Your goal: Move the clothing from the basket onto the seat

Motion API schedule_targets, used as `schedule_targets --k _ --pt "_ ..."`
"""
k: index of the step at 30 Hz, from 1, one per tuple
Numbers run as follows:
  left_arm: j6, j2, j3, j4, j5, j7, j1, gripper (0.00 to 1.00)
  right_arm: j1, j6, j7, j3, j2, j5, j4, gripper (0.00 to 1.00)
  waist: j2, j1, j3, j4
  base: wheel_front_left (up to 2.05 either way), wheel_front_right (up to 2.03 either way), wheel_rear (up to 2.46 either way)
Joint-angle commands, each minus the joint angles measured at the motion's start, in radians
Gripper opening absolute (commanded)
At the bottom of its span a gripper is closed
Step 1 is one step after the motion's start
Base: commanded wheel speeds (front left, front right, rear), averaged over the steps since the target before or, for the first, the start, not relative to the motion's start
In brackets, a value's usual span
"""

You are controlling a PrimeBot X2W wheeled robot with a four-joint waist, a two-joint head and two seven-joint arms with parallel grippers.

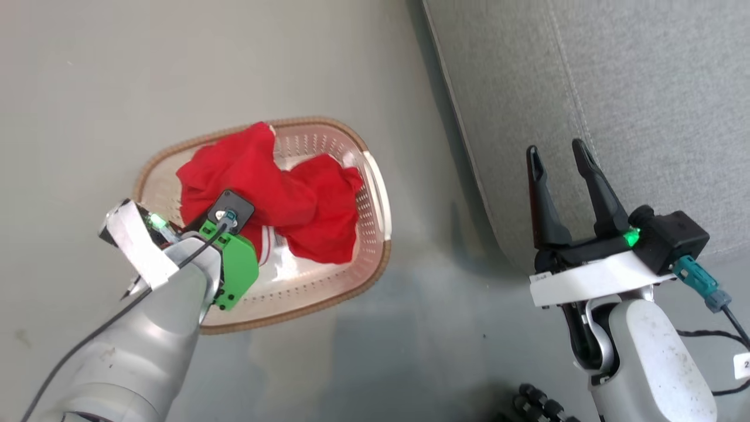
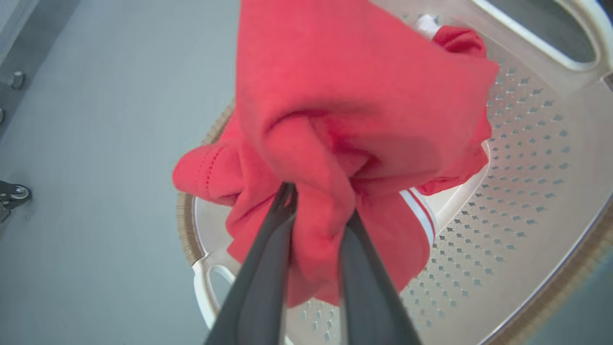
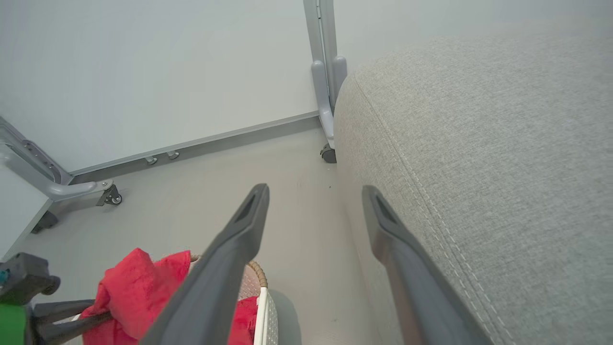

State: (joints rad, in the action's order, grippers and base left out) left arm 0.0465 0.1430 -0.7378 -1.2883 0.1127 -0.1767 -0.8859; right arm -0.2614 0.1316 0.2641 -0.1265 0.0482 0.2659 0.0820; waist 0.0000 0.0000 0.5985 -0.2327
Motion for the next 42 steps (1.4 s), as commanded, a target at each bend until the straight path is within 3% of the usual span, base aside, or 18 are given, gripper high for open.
schedule_targets --k 1,8,17,25,31,37,42 --pt "-0.015 -0.007 0.013 0.003 0.015 -0.026 0.029 0.0 0.026 -0.002 0.001 0.004 0.004 -0.008 0.008 1.0 0.0 0.0 -0.174 0.096 0.0 0.0 0.0" --pt "-0.06 -0.018 0.092 0.088 0.105 -0.089 0.115 0.0 0.086 -0.002 0.001 -0.007 0.004 -0.033 0.026 1.0 0.0 0.0 -0.322 0.134 0.0 0.0 0.0" --pt "-0.111 0.031 0.279 0.616 0.17 -0.089 0.383 0.0 0.172 -0.002 0.001 -0.019 0.014 -0.043 0.042 1.0 0.0 0.0 -0.49 0.176 0.0 0.0 0.0" --pt "-0.079 -0.001 0.452 0.991 0.149 -0.089 0.591 0.0 0.228 -0.002 0.001 -0.045 0.023 -0.041 0.037 1.0 0.0 0.0 -0.575 0.189 0.0 0.0 0.0" --pt "-0.008 -0.054 0.579 1.21 0.136 -0.088 0.705 0.0 0.252 -0.002 0.001 -0.067 0.031 -0.036 0.031 1.0 0.0 0.0 -0.614 0.183 0.0 0.0 0.0" --pt "0.064 -0.089 0.668 1.371 0.178 -0.088 0.766 0.0 0.258 -0.002 0.001 -0.09 0.043 -0.035 0.019 1.0 0.0 0.0 -0.631 0.176 0.0 0.0 0.0" --pt "0.083 -0.092 0.68 1.434 0.242 -0.088 0.784 0.0 0.26 -0.002 0.001 -0.103 0.05 -0.028 0.013 1.0 0.0 0.0 -0.632 0.174 0.0 0.0 0.0"
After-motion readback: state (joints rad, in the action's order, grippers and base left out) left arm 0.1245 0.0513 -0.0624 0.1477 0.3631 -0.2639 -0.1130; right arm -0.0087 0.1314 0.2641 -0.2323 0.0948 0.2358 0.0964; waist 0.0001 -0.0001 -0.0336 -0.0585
